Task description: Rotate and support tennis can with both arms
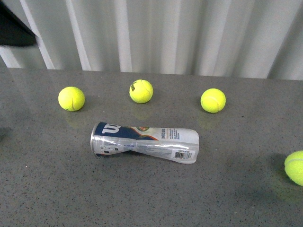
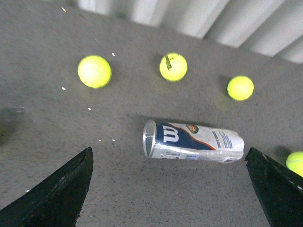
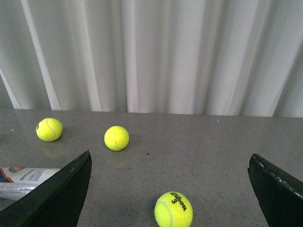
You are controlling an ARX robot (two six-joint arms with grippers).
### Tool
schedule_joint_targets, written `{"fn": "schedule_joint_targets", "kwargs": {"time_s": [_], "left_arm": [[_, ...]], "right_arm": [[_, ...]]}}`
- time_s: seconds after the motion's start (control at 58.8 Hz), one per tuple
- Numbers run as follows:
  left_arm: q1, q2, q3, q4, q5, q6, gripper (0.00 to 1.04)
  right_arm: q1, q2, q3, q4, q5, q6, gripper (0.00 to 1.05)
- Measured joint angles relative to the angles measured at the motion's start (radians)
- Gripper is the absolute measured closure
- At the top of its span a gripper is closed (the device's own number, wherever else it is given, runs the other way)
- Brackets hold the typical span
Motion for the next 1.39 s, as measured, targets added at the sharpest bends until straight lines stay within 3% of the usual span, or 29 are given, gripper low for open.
{"fn": "schedule_joint_targets", "kwargs": {"time_s": [0.204,0.782,1.054,1.309,1.394], "left_arm": [[-0.084,0.311,0.05,0.062,0.038,0.0,0.07],[-0.096,0.602,0.052,0.396,-0.051,-0.006,0.07],[-0.129,0.642,0.062,0.496,0.035,-0.142,0.07],[-0.172,0.698,0.047,0.583,0.053,-0.247,0.07],[-0.18,0.714,0.039,0.612,0.06,-0.284,0.18]], "right_arm": [[0.0,0.0,0.0,0.0,0.0,0.0,0.07],[0.0,0.0,0.0,0.0,0.0,0.0,0.07],[0.0,0.0,0.0,0.0,0.0,0.0,0.07],[0.0,0.0,0.0,0.0,0.0,0.0,0.07],[0.0,0.0,0.0,0.0,0.0,0.0,0.07]]}}
